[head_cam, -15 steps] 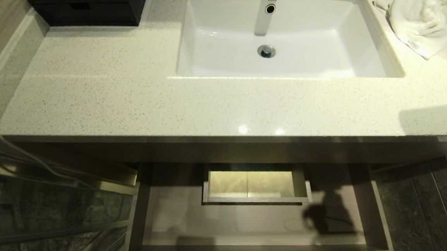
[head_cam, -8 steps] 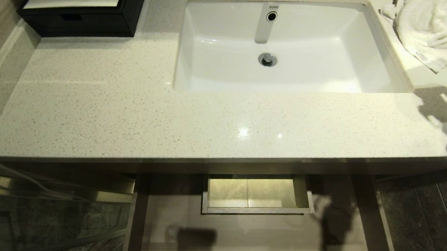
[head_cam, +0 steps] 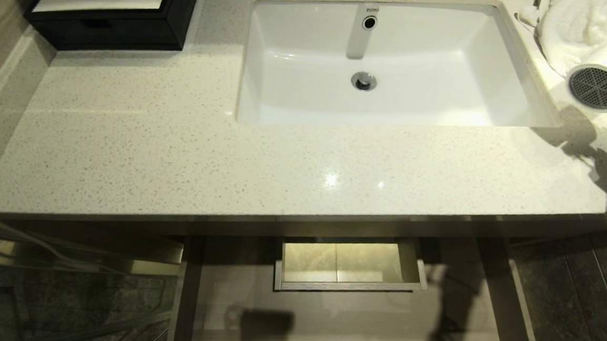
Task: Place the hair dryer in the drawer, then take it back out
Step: Place it on the countertop
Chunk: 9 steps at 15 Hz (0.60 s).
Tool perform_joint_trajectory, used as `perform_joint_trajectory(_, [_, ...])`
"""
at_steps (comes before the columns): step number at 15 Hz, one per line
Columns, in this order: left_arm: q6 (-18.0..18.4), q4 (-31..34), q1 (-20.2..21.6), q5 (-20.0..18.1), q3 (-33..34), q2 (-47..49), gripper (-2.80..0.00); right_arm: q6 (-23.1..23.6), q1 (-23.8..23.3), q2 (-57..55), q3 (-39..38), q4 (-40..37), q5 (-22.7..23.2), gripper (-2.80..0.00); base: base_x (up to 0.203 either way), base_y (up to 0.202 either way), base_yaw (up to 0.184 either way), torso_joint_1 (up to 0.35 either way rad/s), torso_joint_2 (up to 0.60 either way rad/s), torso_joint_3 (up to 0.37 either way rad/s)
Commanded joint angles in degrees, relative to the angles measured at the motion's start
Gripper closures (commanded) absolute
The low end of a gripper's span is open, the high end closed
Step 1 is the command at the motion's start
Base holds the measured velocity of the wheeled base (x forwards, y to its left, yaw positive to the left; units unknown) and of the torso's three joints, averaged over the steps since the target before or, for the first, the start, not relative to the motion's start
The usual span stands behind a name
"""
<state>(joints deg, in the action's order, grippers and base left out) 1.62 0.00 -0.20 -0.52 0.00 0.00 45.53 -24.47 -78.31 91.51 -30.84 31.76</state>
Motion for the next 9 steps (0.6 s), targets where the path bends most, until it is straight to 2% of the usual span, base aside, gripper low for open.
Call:
perform_joint_trajectory(1, [0.0,0.0,0.0,0.0,0.1,0.0,0.0,1.8,1.5,1.2,-0.5,-3.6,6.7,0.0,0.0,0.0,0.0,0.0,0.0,0.0])
perform_joint_trajectory(3, [0.0,0.0,0.0,0.0,0.0,0.0,0.0,7.0,4.9,2.5,-1.4,-7.2,11.1,0.0,0.0,0.0,0.0,0.0,0.0,0.0])
perform_joint_trajectory(4, [0.0,0.0,0.0,0.0,0.1,0.0,0.0,7.9,7.1,2.7,-1.6,-8.2,13.2,0.0,0.0,0.0,0.0,0.0,0.0,0.0])
perform_joint_trajectory(7, [0.0,0.0,0.0,0.0,0.1,0.0,0.0,8.3,13.5,2.8,-1.7,-9.0,15.5,0.0,0.0,0.0,0.0,0.0,0.0,0.0])
perform_joint_trajectory(9, [0.0,0.0,0.0,0.0,0.0,0.0,0.0,8.3,15.4,2.5,-1.6,-8.8,15.7,0.0,0.0,0.0,0.0,0.0,0.0,0.0])
